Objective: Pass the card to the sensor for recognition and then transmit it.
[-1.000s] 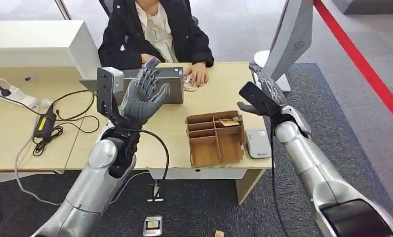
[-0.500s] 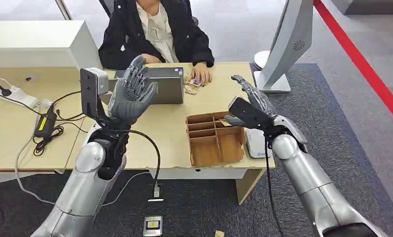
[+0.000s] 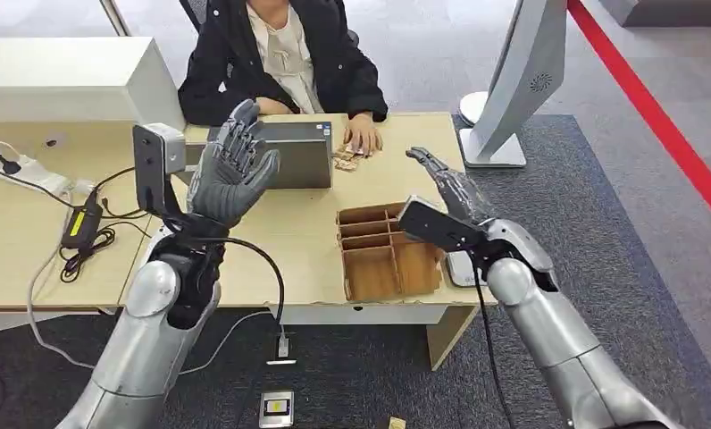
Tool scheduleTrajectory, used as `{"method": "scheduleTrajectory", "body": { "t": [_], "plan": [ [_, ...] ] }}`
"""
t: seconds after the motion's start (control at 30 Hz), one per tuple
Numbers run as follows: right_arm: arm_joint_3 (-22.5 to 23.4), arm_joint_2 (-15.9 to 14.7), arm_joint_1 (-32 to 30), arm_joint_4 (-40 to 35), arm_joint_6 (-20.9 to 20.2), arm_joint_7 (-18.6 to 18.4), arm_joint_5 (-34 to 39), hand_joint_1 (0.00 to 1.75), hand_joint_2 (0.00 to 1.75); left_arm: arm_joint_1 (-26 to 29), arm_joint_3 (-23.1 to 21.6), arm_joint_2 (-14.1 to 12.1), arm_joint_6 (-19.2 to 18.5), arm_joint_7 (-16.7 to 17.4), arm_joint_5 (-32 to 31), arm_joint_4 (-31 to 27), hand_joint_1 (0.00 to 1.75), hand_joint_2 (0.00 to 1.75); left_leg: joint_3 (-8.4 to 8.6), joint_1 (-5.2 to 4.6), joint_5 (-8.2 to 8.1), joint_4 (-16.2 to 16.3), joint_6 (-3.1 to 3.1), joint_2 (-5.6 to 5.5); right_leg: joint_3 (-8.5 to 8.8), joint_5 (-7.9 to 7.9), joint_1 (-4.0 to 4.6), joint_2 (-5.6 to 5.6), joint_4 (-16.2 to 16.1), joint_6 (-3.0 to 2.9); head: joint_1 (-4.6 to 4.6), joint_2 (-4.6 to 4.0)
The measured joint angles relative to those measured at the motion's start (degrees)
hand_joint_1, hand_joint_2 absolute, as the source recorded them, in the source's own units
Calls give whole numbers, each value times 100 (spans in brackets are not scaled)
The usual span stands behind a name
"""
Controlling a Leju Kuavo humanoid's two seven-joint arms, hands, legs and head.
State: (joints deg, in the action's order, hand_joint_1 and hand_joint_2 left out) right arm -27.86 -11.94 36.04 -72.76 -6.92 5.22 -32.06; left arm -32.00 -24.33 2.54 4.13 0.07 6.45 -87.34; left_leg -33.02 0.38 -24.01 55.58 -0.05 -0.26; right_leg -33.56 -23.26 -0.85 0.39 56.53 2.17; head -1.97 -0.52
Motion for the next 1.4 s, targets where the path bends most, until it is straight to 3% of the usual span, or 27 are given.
{"method": "scheduleTrajectory", "body": {
  "t": [0.43,0.63,1.03,1.4],
  "plan": [
    [-270,234,126,831,954,507,-936,0,175,-4,4,0,-105,96,2,-94,0,175,-1,1,0,-1,0,0,0,0,1,-1,1,0,0,0],
    [-569,422,300,1685,2168,603,-2070,0,175,-13,-4,11,-68,129,7,-133,0,175,-1,1,1,0,-1,-2,0,-1,2,-7,1,-1,2,0],
    [-728,726,387,2703,2305,785,-1961,0,175,-16,-13,26,-50,96,22,-133,0,175,-1,1,1,0,-1,-1,0,-1,2,-6,1,-1,2,0],
    [-739,789,411,3060,2463,798,-1862,0,175,-19,-33,63,-50,37,70,-114,0,175,0,1,1,1,-1,0,-1,-1,2,-6,-1,-1,2,0]
  ]
}}
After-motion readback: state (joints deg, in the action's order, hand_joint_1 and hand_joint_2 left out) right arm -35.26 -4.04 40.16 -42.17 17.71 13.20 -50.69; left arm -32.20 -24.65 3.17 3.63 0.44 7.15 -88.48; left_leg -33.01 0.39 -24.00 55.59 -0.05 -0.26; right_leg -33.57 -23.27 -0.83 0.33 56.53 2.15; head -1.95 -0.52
